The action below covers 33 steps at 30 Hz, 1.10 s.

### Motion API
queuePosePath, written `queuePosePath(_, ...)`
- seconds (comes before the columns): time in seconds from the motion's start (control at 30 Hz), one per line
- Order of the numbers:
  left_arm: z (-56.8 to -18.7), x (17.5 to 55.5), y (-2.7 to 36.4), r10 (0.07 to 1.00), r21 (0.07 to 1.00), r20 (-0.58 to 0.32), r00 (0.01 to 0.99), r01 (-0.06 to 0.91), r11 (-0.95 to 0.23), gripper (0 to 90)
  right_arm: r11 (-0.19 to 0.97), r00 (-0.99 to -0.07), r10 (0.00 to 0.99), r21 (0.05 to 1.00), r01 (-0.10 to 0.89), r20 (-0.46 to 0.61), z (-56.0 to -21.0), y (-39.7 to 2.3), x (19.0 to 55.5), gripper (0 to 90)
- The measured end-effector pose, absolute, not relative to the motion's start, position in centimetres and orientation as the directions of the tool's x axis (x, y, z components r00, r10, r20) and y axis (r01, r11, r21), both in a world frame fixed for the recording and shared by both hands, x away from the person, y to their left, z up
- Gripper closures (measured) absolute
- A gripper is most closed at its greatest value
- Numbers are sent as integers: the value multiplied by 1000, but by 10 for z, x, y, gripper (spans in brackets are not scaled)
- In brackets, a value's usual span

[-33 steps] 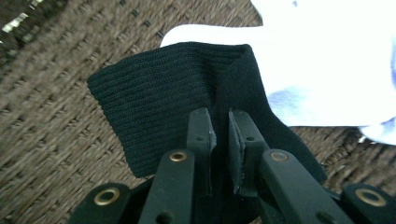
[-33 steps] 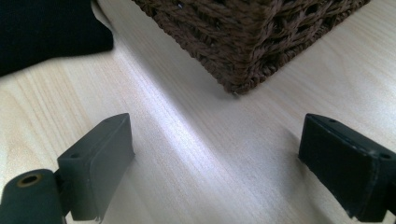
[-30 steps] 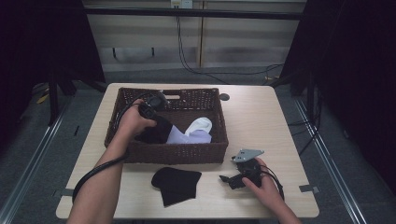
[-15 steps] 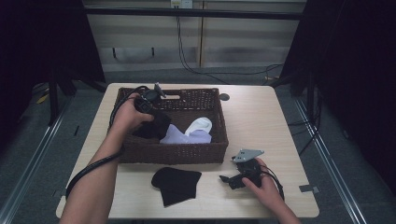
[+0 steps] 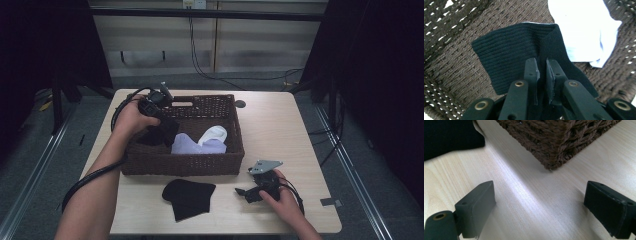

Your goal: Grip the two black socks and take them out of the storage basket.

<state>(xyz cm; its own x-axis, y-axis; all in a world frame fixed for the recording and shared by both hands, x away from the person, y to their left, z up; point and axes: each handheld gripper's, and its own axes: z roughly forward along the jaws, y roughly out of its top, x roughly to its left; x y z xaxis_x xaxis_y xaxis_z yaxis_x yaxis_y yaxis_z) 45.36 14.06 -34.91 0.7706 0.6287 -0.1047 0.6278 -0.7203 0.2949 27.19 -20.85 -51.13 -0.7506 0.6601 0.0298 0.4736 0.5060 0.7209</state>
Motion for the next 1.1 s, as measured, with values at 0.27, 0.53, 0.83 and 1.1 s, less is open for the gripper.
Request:
queuePosePath(0.27, -335, 450, 142, 621, 301, -111, 776, 621, -723, 801, 509, -752, 658, 718, 474, 30, -511, -209, 272, 92)
queuePosePath(0.53, -322, 442, 141, 601, 302, -128, 789, 608, -734, 801, 509, -752, 658, 718, 475, 30, -511, -209, 272, 92)
queuePosePath(0.83, -307, 429, 144, 577, 316, -151, 803, 592, -741, 800, 510, -752, 658, 718, 474, 30, -511, -209, 272, 92)
queuePosePath(1.1, -294, 412, 140, 524, 322, -155, 838, 544, -775, 800, 510, -752, 658, 718, 475, 30, -511, -209, 272, 92)
